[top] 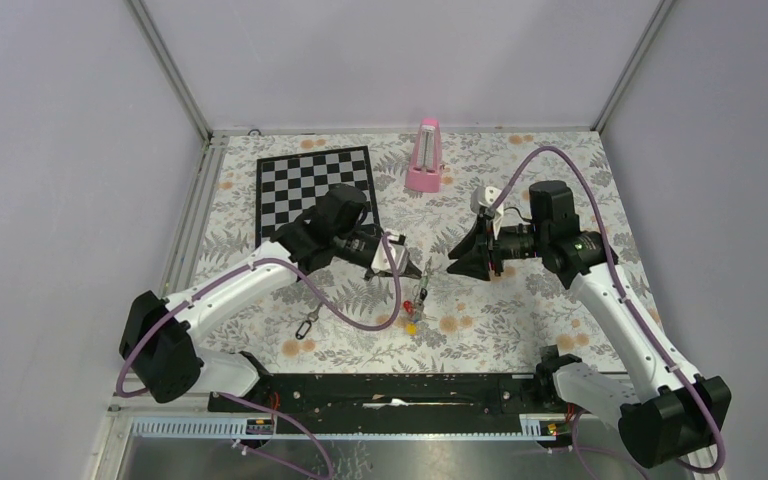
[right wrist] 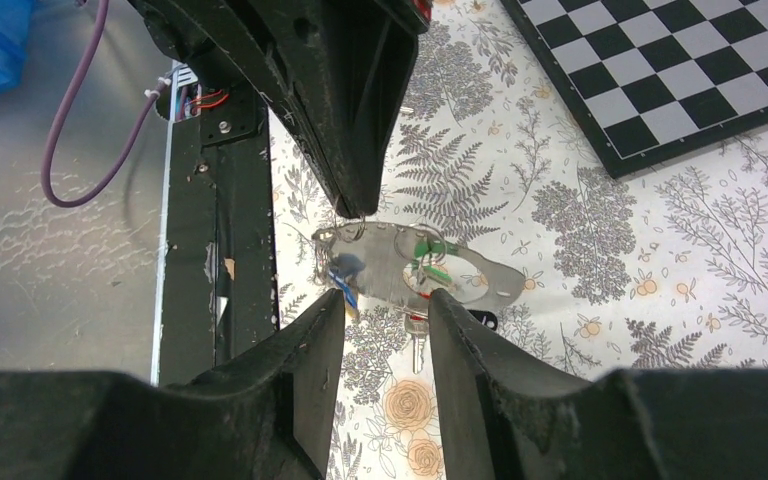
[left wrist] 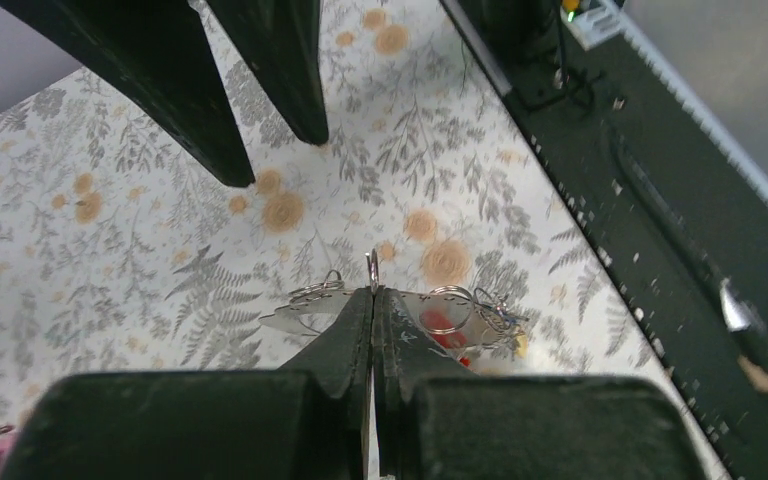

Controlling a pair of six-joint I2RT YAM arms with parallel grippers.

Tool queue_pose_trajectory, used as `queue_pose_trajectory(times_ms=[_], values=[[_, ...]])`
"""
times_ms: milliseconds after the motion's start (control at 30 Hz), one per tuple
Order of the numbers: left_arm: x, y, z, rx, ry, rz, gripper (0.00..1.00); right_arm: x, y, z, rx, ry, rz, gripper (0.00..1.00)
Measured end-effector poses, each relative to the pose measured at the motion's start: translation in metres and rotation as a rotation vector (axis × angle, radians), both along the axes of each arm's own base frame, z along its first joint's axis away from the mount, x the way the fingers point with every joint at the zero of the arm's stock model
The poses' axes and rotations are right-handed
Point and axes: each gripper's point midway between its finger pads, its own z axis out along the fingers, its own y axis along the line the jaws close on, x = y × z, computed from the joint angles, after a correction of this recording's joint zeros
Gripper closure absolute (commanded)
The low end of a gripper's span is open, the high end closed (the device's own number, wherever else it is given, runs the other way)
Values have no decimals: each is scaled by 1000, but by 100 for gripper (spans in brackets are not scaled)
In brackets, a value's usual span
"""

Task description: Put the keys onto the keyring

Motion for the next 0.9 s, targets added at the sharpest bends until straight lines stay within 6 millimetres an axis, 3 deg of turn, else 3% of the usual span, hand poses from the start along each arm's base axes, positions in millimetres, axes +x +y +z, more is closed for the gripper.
queue_pose_trajectory(times_ms=[233,400,733,900], values=[[-12,-12,3,-63,247,23,100,-6,6,0,-3,-20,36,56],[-24,-9,3,-92,363,-45,100,-4,5,-2,-14,-40,29,57],[-40,15,-2,-74,39,-253,100,-4,1,-10,-37,-51,8,57],[-48,30,-16,-34,-85,-309,100,-6,0,-14,-41,-42,8,57]])
